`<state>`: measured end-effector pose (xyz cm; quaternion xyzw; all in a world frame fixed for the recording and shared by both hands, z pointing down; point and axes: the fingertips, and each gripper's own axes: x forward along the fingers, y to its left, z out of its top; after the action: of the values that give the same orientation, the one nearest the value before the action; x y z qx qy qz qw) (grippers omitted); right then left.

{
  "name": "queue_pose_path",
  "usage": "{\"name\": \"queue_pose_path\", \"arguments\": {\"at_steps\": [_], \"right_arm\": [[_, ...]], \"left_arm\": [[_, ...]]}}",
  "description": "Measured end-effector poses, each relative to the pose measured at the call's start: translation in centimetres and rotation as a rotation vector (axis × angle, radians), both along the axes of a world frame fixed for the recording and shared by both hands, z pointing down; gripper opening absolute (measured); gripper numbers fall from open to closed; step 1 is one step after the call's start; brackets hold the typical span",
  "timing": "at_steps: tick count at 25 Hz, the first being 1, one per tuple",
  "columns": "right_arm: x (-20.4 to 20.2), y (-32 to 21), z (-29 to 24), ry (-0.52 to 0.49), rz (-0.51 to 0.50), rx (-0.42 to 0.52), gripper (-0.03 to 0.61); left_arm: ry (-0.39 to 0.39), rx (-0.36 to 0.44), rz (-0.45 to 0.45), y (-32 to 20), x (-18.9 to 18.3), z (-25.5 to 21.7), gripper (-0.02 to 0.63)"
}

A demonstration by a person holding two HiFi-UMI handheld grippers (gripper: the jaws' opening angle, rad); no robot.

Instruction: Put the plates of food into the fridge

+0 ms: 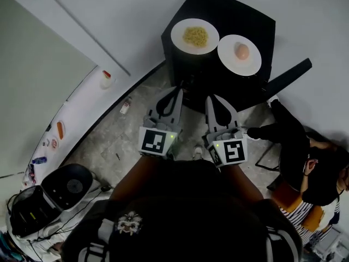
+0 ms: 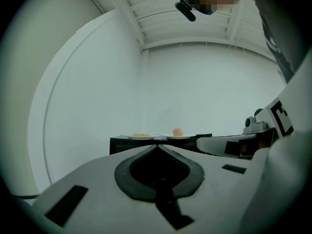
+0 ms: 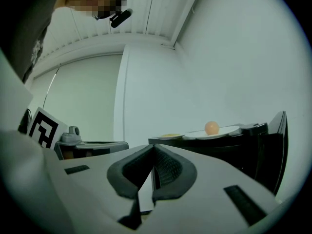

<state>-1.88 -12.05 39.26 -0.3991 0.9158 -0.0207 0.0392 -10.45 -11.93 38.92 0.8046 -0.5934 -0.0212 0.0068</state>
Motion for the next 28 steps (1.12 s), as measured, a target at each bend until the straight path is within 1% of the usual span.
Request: {"name": "queue_pose_path", "arguments": {"at_steps": [5,8,12,14,16,19,22,24,25,26,28], "right_arm": [[0.3,-1.1,-0.2,0.026,0.111,0.020,0.025],[0.3,-1.4,0.2,0.043,0.184,0.006,0.025],[0.6,-1.5,0.2,-0.007,0.271,-0.011,0.025],[1.2,-1.5,0.4,-0.048,0.296,-0.043,0.025],[2.2,-1.7,0.4,-0.106,0.318,-0.091,0.025],[4.1,-2.5,0.3,-0.232,0.338,-0.178,0.026],[5.3,-3.3,0.1,-0.367,0.328,-0.255,0.036],[5.7,-4.0,-0.1,-0.456,0.311,-0.309,0.097],[5.9,-4.5,-0.2,-0.500,0.307,-0.334,0.116],[6.1,-5.0,-0.2,-0.545,0.306,-0.358,0.132],[6.5,-5.8,-0.3,-0.634,0.310,-0.398,0.138]], "left_arm": [[0.005,0.014,0.092,-1.6,-0.3,-0.3,0.021],[-0.001,0.008,0.133,-2.2,-0.7,-0.2,0.021],[-0.009,0.017,0.212,-3.1,-0.5,-0.3,0.021],[-0.006,0.029,0.231,-3.2,-0.4,-0.6,0.021],[0.000,0.026,0.235,-3.3,-0.2,-0.6,0.021],[0.013,0.008,0.245,-3.5,0.7,-0.4,0.021],[-0.006,0.001,0.249,-3.1,1.2,0.3,0.021],[-0.007,-0.005,0.251,-3.0,1.5,0.5,0.021],[-0.009,-0.007,0.252,-3.0,1.6,0.6,0.021],[-0.010,-0.007,0.251,-3.0,1.7,0.7,0.021],[-0.009,-0.013,0.244,-2.9,1.7,0.9,0.021]]}}
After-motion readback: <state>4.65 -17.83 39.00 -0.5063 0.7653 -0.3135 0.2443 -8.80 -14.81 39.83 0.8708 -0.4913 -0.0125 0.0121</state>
